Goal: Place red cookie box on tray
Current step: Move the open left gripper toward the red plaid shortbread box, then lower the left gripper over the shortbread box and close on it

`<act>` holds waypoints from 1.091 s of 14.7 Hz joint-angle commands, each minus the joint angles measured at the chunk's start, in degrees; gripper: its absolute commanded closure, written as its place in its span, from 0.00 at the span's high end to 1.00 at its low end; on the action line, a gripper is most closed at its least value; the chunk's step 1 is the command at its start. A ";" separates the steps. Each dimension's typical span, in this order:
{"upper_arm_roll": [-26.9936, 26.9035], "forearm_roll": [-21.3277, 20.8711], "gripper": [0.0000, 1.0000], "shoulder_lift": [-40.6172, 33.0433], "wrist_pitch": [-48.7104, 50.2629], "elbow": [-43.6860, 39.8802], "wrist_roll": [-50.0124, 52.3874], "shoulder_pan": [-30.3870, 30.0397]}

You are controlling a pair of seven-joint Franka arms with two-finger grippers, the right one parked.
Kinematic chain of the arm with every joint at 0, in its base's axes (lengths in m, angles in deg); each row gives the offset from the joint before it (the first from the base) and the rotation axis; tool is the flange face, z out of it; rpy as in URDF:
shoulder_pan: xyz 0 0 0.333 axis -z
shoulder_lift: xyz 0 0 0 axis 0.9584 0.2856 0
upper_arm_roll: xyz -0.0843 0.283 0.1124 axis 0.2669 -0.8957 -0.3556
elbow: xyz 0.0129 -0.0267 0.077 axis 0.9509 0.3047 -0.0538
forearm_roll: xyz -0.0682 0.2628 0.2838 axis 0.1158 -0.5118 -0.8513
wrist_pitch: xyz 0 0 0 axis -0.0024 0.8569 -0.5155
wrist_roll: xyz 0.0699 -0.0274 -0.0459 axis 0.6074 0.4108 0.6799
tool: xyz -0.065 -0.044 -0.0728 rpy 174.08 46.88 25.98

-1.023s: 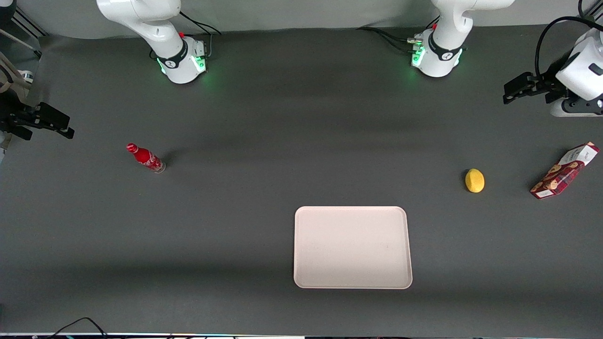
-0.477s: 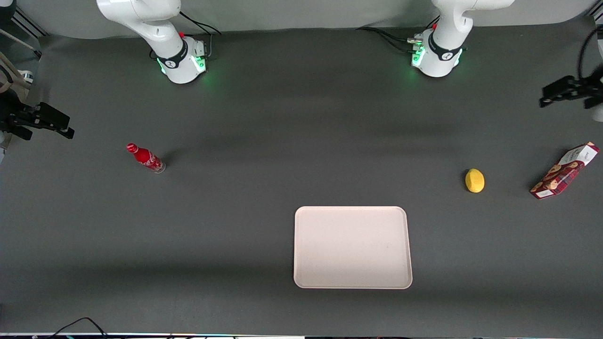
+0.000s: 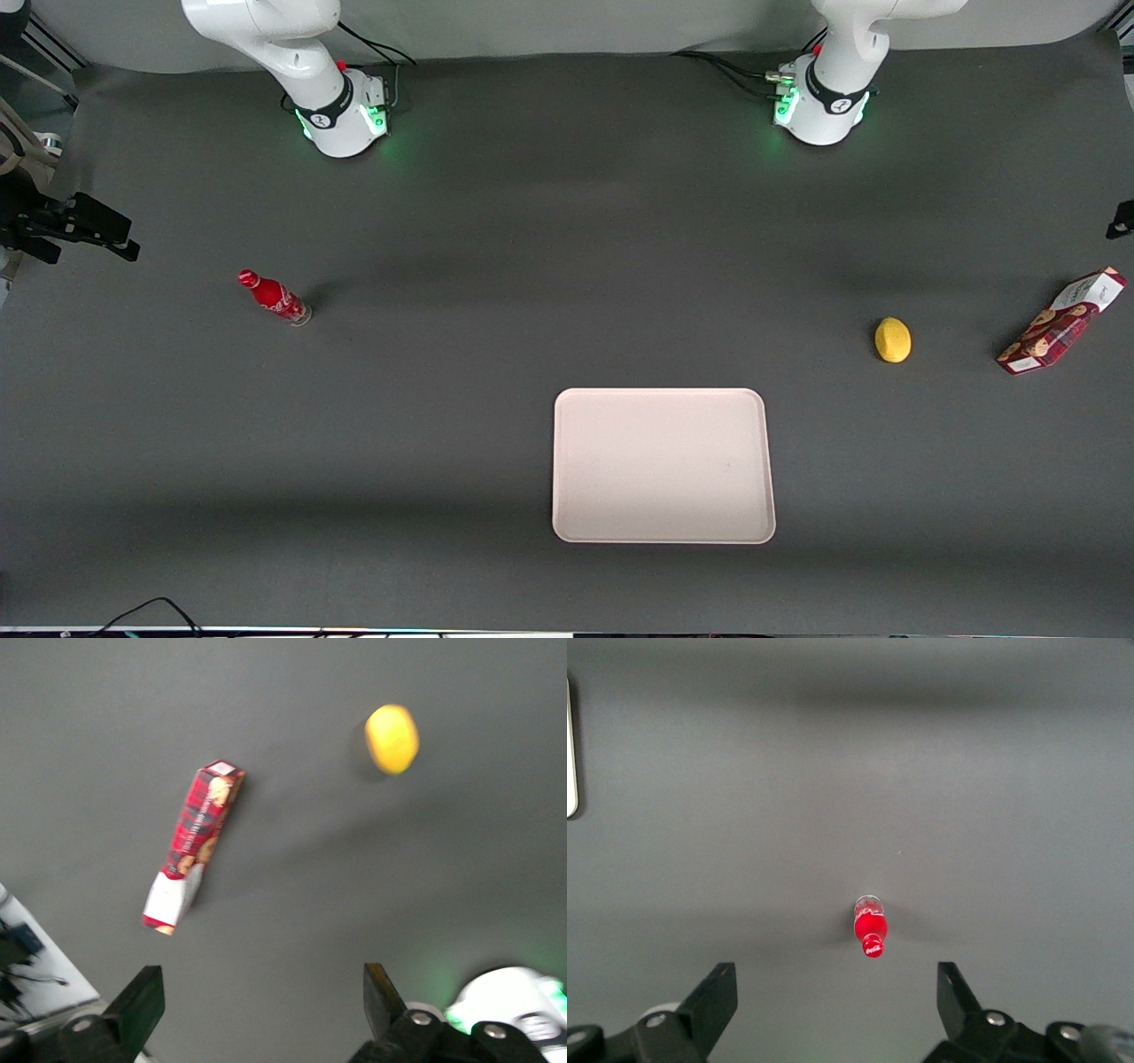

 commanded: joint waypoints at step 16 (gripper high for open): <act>-10.21 24.81 0.00 30.86 -34.56 9.97 -44.22 -4.05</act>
